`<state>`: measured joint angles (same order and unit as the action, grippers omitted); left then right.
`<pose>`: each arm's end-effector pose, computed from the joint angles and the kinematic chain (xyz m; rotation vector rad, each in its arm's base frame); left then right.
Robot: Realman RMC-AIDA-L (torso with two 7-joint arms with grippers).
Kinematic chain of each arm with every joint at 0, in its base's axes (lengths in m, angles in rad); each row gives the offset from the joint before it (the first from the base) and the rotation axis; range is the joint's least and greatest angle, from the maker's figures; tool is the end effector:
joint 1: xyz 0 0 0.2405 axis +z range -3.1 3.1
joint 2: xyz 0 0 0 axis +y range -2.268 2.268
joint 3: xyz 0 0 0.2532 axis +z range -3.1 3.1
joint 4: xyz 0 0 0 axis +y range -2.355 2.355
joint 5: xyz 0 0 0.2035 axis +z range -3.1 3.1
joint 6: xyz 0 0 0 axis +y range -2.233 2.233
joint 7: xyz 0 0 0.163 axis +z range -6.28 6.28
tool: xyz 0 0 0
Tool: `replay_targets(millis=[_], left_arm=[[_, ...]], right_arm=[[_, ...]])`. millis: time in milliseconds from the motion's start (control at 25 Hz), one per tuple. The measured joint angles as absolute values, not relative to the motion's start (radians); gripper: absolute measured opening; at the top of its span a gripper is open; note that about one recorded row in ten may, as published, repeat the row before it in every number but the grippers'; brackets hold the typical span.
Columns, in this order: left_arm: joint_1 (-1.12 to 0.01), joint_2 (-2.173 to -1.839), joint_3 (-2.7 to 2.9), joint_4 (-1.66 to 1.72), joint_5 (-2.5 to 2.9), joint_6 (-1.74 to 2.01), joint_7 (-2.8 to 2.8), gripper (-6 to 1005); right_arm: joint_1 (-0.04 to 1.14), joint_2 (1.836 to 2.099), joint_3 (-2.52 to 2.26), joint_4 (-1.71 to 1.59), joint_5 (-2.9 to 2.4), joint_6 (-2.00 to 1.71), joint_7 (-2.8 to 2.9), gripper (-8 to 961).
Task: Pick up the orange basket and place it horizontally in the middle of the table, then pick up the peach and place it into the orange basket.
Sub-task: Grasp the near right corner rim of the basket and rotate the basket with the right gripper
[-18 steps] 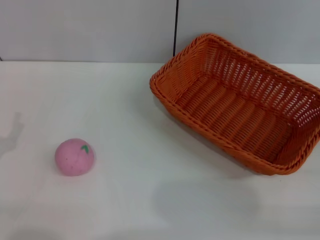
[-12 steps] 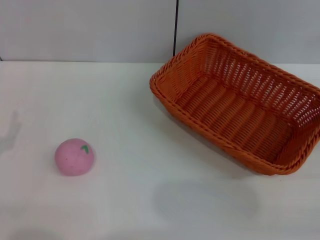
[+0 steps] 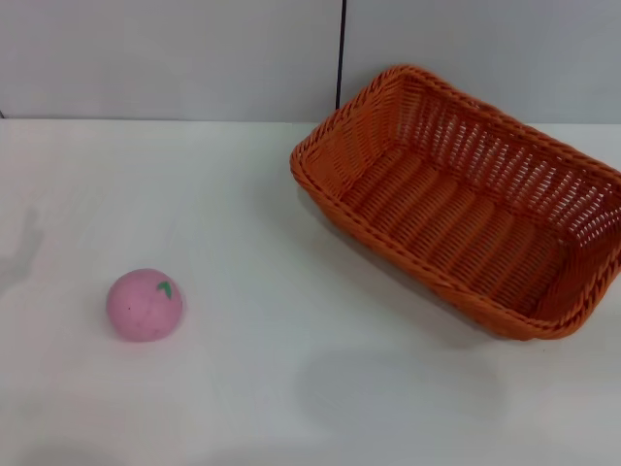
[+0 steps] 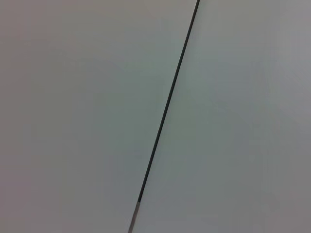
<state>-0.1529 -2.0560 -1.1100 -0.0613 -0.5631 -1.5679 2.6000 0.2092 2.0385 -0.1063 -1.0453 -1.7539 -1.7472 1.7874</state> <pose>-0.3708 0.2323 0.0413 -1.3782 -0.6735 -0.9748 0.3367 0.2467 0.1817 -1.8386 0.9222 1.0141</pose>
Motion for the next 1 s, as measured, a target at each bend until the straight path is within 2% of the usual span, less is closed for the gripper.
replay_targets(millis=[40,80,120,160,240,320,360,400,560,760,1000], left_arm=[[-0.153,-2.056,-1.11,-0.061,-0.563,-1.568,2.6,798],[-0.157,-2.056,-1.112,-0.061,-0.563,-1.563,2.6,797],[-0.157,-2.056,-1.112,-0.061,-0.563,-1.563,2.6,796],[-0.164,-2.057,-1.112,-0.061,-0.559,-1.557,2.6,796],[-0.164,-2.057,-1.112,-0.061,-0.559,-1.557,2.6,794],[-0.165,-2.057,-1.112,-0.062,-0.557,-1.558,2.6,793],[-0.164,-2.058,-1.108,-0.063,-0.557,-1.561,2.6,792],[-0.164,-2.058,-1.108,-0.063,-0.557,-1.561,2.6,792],[-0.149,-2.061,-1.106,-0.063,-0.556,-1.562,2.599,789],[-0.128,-2.063,-1.105,-0.068,-0.555,-1.564,2.595,786],[-0.122,-2.063,-1.103,-0.067,-0.555,-1.567,2.578,782]], right_arm=[[0.229,2.027,-0.11,-1.088,-1.808,-1.754,1.85,641],[0.229,2.027,-0.11,-1.088,-1.808,-1.754,1.85,642],[0.253,2.014,-0.121,-1.131,-1.873,-1.766,1.912,642],[0.304,1.988,-0.156,-1.21,-2.002,-1.795,2.013,642],[0.327,1.978,-0.173,-1.235,-2.061,-1.808,2.045,642],[0.382,1.954,-0.204,-1.268,-2.176,-1.834,2.098,642],[0.433,1.931,-0.217,-1.269,-2.257,-1.859,2.133,642],[0.433,1.931,-0.217,-1.269,-2.257,-1.859,2.133,641],[0.549,1.892,-0.267,-1.262,-2.425,-1.882,2.205,641],[0.617,1.879,-0.378,-1.222,-2.526,-1.838,2.239,641],[0.639,1.884,-0.506,-1.123,-2.537,-1.722,2.245,640]])
